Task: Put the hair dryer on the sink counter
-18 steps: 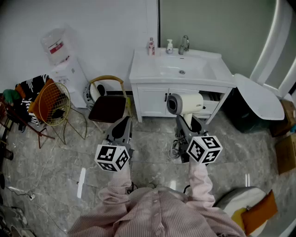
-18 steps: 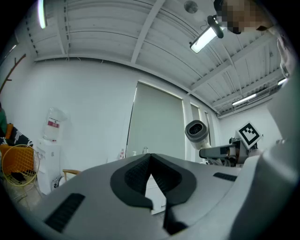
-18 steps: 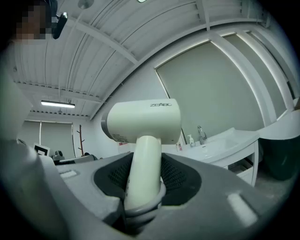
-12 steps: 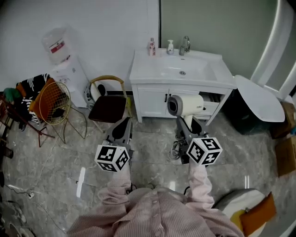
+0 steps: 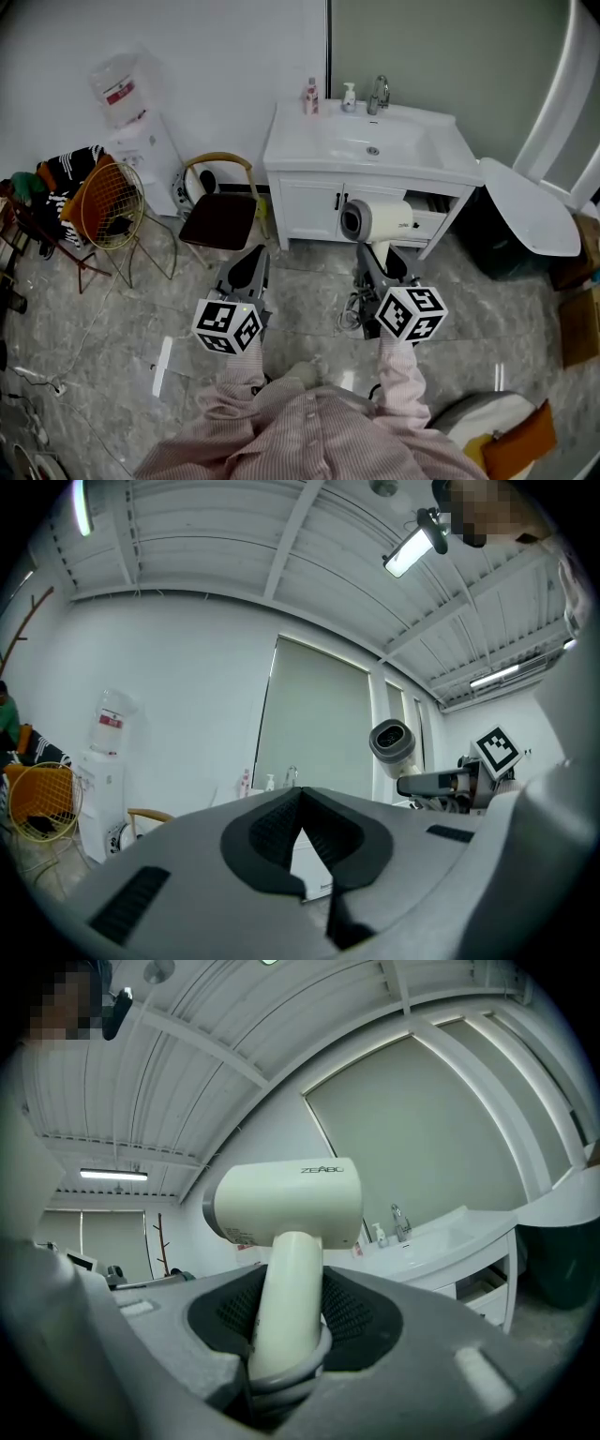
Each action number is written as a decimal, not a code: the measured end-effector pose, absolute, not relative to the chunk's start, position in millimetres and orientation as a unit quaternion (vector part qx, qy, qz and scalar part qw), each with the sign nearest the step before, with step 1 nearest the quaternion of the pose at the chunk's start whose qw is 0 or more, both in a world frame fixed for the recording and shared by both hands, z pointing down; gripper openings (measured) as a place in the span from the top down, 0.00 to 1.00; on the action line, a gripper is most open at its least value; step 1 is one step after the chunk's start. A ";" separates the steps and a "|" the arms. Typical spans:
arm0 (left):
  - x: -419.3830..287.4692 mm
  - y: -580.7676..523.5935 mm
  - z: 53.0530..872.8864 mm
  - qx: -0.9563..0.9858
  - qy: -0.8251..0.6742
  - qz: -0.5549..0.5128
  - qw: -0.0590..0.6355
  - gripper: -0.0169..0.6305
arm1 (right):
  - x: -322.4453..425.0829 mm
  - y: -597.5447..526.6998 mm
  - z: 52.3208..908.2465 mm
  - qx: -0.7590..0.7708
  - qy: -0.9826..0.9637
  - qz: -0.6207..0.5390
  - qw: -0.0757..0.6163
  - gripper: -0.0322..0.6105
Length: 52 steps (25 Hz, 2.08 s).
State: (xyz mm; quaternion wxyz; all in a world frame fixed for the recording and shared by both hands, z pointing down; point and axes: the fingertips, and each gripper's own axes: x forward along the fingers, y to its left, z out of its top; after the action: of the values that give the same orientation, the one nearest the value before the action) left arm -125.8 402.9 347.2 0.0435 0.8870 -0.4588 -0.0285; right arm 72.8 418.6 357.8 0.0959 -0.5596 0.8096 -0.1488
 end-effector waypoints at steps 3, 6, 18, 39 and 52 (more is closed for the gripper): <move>-124.6 395.4 350.7 0.885 -0.462 -0.027 0.046 0.98 | 74.3 411.4 361.3 -0.556 0.811 -0.154 0.097 0.70; -122.9 380.5 355.0 0.884 -0.464 -0.027 0.051 0.98 | 75.5 395.4 363.9 -0.554 0.812 -0.157 0.096 0.70; -109.6 251.7 365.0 0.886 -0.458 -0.026 0.065 0.98 | 80.9 272.6 375.2 -0.554 0.810 -0.171 0.086 0.70; -118.6 29.4 372.2 0.889 -0.450 -0.023 0.086 0.98 | 67.4 52.5 392.3 -0.557 0.801 -0.205 0.077 0.70; -116.4 -27.6 387.6 0.891 -0.442 -0.021 0.102 0.98 | 67.4 -1.6 404.1 -0.565 0.794 -0.215 0.072 0.70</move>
State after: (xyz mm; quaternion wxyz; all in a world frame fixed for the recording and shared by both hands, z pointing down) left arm -116.4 -27.6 387.6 0.1025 0.8911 -0.4417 -0.0213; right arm 67.4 -1.6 404.1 0.0722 -0.5646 0.7936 -0.2152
